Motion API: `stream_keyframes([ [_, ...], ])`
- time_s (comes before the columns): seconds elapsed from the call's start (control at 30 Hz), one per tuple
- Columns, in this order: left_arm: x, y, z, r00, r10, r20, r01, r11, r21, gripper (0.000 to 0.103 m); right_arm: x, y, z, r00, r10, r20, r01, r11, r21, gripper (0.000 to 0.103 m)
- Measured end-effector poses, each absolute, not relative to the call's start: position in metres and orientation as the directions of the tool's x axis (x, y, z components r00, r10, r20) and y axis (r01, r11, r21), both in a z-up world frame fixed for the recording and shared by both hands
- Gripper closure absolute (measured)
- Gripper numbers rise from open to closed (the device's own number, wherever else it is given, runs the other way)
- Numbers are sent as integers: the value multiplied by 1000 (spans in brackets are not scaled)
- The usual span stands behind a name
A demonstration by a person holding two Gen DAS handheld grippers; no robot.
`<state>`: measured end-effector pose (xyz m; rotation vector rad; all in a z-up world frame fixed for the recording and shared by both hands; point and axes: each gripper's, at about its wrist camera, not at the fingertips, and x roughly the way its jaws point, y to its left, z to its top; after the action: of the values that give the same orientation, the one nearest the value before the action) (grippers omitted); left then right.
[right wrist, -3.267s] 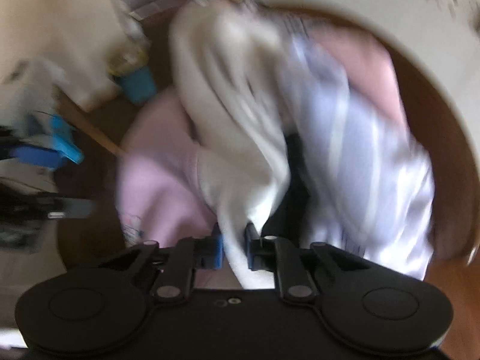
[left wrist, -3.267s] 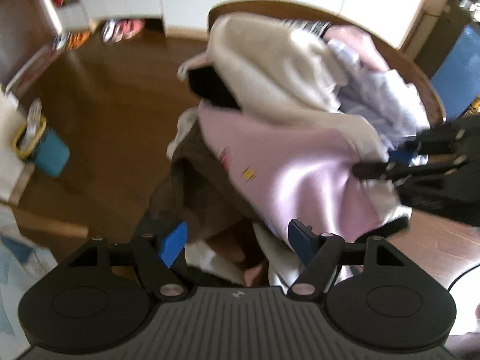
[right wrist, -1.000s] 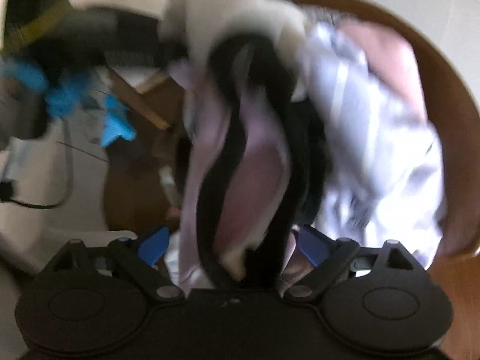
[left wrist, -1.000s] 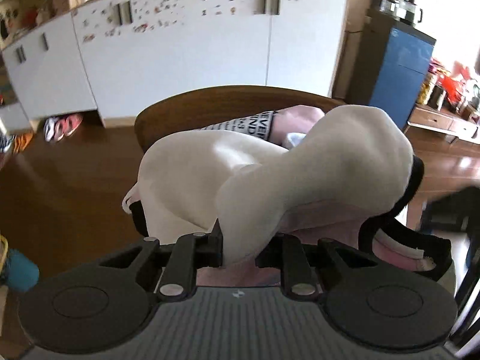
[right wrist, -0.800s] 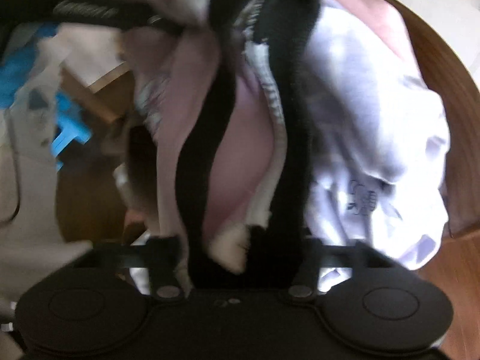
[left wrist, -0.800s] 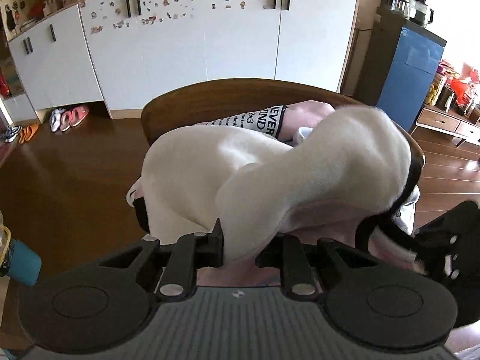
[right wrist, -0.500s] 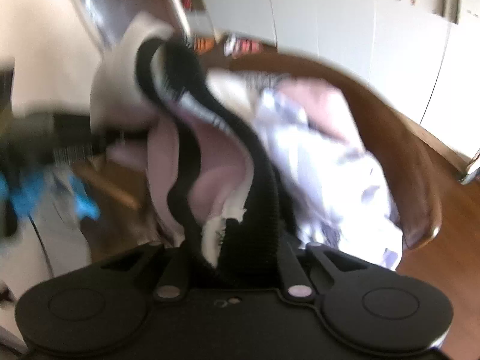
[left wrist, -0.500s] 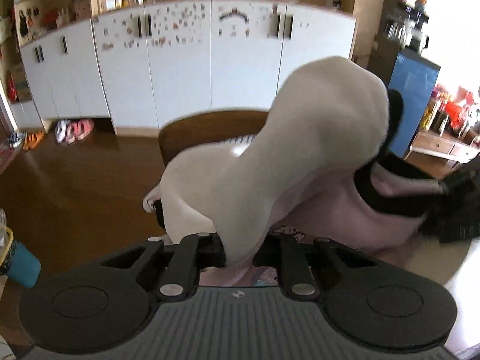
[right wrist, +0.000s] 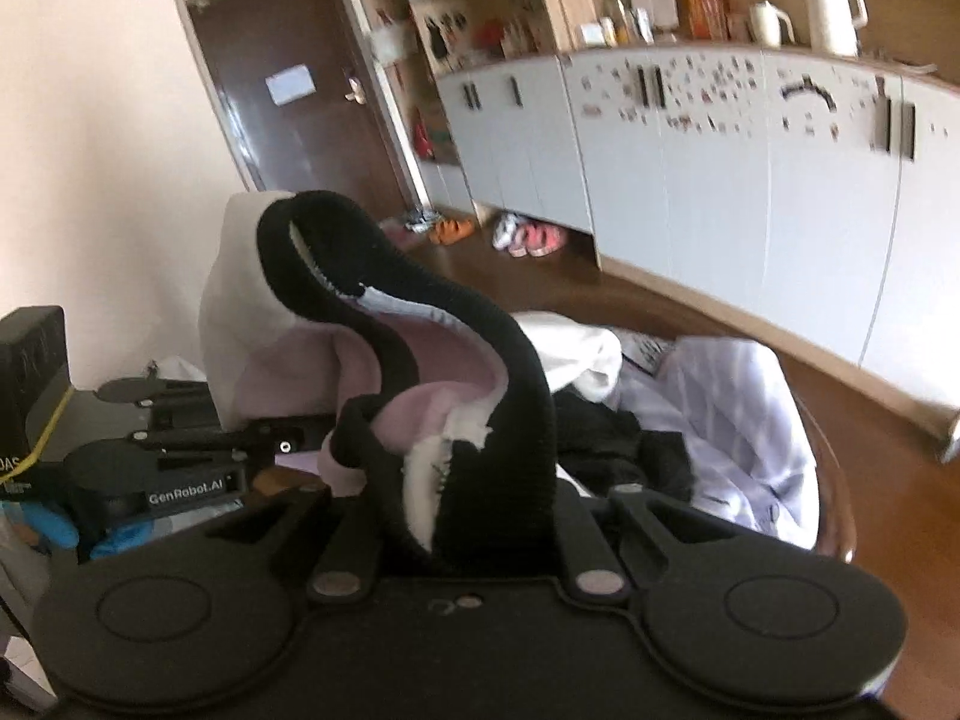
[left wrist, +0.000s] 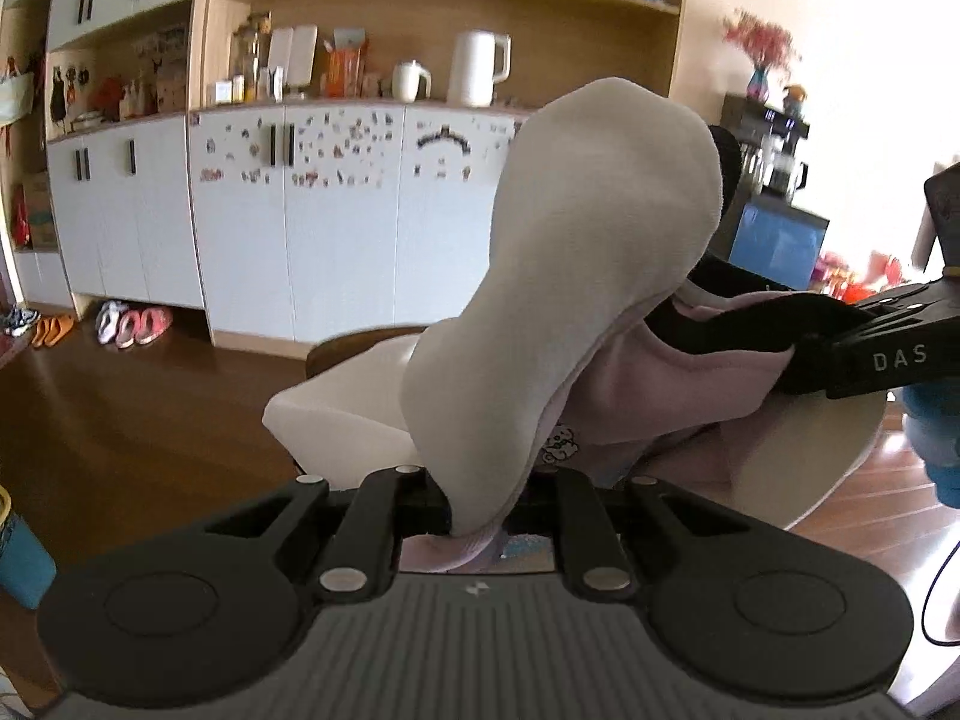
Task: Fold clothes
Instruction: 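Lift the sweatshirt with both grippers and carry it toward the bed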
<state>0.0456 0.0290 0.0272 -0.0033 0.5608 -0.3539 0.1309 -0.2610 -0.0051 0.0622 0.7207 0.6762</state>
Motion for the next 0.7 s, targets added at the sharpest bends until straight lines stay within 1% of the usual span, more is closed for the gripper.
stream_keyframes([
  [0.13,23,35,51,817,-349,-459,342,934,-103,91,119,-254,20,573,632,-521,-592,759,270,0],
  [0.23,13,46,80,857,-341,-386,318,940,-123,91,111,-248,44,609,644,-462,-620,751,230,0],
  [0.37,-8,64,120,907,-290,-306,275,957,-92,91,114,-222,92,634,661,-402,-680,724,118,0],
  [0.47,-33,77,149,936,-253,-246,243,967,-72,91,105,-208,121,615,707,-348,-740,670,54,0],
  [0.6,-84,82,183,963,-172,-209,173,985,-17,91,82,-198,151,511,804,-304,-838,545,34,0],
  [0.7,-129,76,200,976,-73,-207,78,997,20,91,81,-178,169,364,881,-303,-918,394,41,0],
])
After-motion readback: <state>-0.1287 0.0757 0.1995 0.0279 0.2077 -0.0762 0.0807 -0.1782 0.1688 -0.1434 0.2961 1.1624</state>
